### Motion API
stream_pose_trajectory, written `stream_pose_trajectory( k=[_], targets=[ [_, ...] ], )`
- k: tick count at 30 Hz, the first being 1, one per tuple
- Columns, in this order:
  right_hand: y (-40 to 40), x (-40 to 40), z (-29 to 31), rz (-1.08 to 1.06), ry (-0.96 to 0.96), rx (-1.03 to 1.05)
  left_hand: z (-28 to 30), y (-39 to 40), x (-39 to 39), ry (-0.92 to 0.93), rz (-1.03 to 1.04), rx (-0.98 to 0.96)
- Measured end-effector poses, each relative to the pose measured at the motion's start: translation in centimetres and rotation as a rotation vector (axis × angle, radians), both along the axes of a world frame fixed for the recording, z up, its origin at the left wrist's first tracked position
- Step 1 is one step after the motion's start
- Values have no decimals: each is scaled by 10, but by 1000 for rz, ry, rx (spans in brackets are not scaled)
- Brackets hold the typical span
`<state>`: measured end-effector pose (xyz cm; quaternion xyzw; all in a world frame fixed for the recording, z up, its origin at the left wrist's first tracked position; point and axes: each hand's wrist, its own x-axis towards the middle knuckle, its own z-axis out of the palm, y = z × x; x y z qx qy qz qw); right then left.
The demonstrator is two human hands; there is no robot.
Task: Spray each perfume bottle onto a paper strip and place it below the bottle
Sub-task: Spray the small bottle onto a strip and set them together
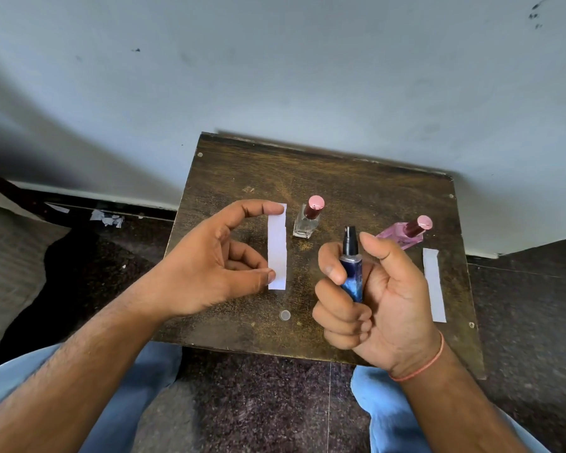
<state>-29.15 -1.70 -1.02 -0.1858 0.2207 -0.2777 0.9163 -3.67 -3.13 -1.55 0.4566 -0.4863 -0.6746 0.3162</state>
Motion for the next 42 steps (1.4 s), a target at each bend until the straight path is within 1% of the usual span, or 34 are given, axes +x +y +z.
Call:
stream_pose_trajectory(
  k=[5, 9, 11, 12, 16, 18, 21, 24, 26, 28, 31, 35, 42],
  targets=[
    [2, 7, 2, -17, -7, 14, 0, -1, -1, -2, 14, 10],
    [2, 7, 4, -46, -4, 24, 1, 0, -4, -29, 18, -32],
    [1, 6, 6, -81, 41, 22, 0, 1, -5, -48, 6, -43],
    [2, 7, 7, -112, 99, 12, -1, 1, -5, -58, -1, -50],
    [3, 14, 11, -299, 428, -78, 0, 2, -7, -114, -61, -115],
    [2, 17, 12, -353, 564, -120, -1, 3, -9, -131, -89, -138],
    [2, 22, 11, -375, 809, -188, -1, 3, -10, -150, -121, -154],
    [3, 27, 9, -365, 1038, -384, 0, 4, -12, -165, -134, -171],
    [4, 30, 9, -357, 1129, -494, 0, 4, -12, -169, -130, -164],
    [6, 31, 10, -354, 1200, -553, -1, 4, -12, -167, -132, -149],
    [7, 33, 10, -370, 1263, -625, -1, 5, -13, -163, -133, -159],
    [7, 32, 6, -394, 1317, -658, 0, 5, -13, -163, -159, -166],
    [5, 34, 4, -432, 1319, -665, -1, 5, -11, -170, -171, -197]
  ],
)
